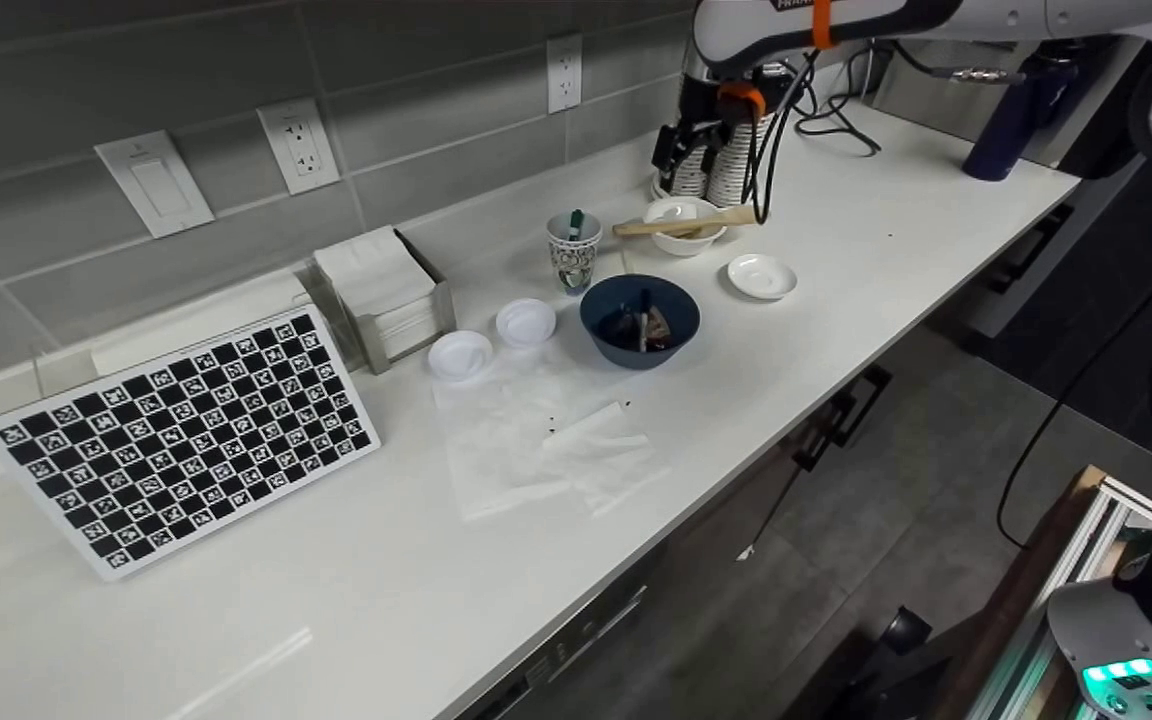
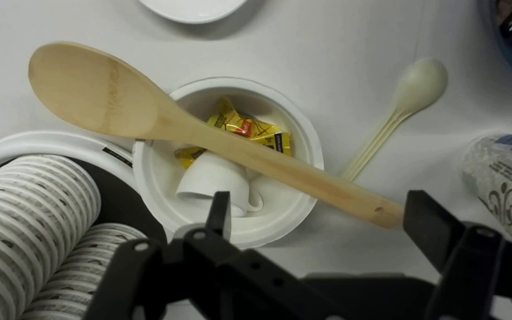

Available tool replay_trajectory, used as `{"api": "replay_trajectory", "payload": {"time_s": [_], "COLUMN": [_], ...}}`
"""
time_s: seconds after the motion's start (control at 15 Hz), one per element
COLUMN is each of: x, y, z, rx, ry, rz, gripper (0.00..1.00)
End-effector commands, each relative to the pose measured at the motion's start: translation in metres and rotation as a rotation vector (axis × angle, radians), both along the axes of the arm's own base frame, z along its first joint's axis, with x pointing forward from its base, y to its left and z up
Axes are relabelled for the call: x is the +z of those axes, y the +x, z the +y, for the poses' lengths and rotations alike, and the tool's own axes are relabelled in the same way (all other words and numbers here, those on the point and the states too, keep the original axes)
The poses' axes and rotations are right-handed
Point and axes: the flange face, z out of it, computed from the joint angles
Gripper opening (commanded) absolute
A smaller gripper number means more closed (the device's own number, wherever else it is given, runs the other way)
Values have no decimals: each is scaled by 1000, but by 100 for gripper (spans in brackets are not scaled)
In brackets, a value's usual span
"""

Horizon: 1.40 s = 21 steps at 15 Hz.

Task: Remove the cooking stick and small white mug from the white bowl and put them on the counter

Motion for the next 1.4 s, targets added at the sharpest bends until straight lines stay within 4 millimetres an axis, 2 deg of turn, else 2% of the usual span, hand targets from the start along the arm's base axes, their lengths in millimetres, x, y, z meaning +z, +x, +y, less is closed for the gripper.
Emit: {"api": "replay_trajectory", "payload": {"time_s": [0.0, 0.2, 0.53, 0.6, 0.67, 0.93, 1.33], "x": [-2, -4, -26, -28, -26, -32, -61], "y": [0, 2, 10, 12, 2, 8, 30], "z": [0, -2, -20, -23, -15, -22, -23], "rx": [0, -7, 190, 184, 156, 169, 284], "ry": [0, -4, -156, -141, -127, -130, -158], "rz": [5, 6, 97, 100, 84, 89, 30], "gripper": [100, 100, 100, 100, 100, 100, 100]}}
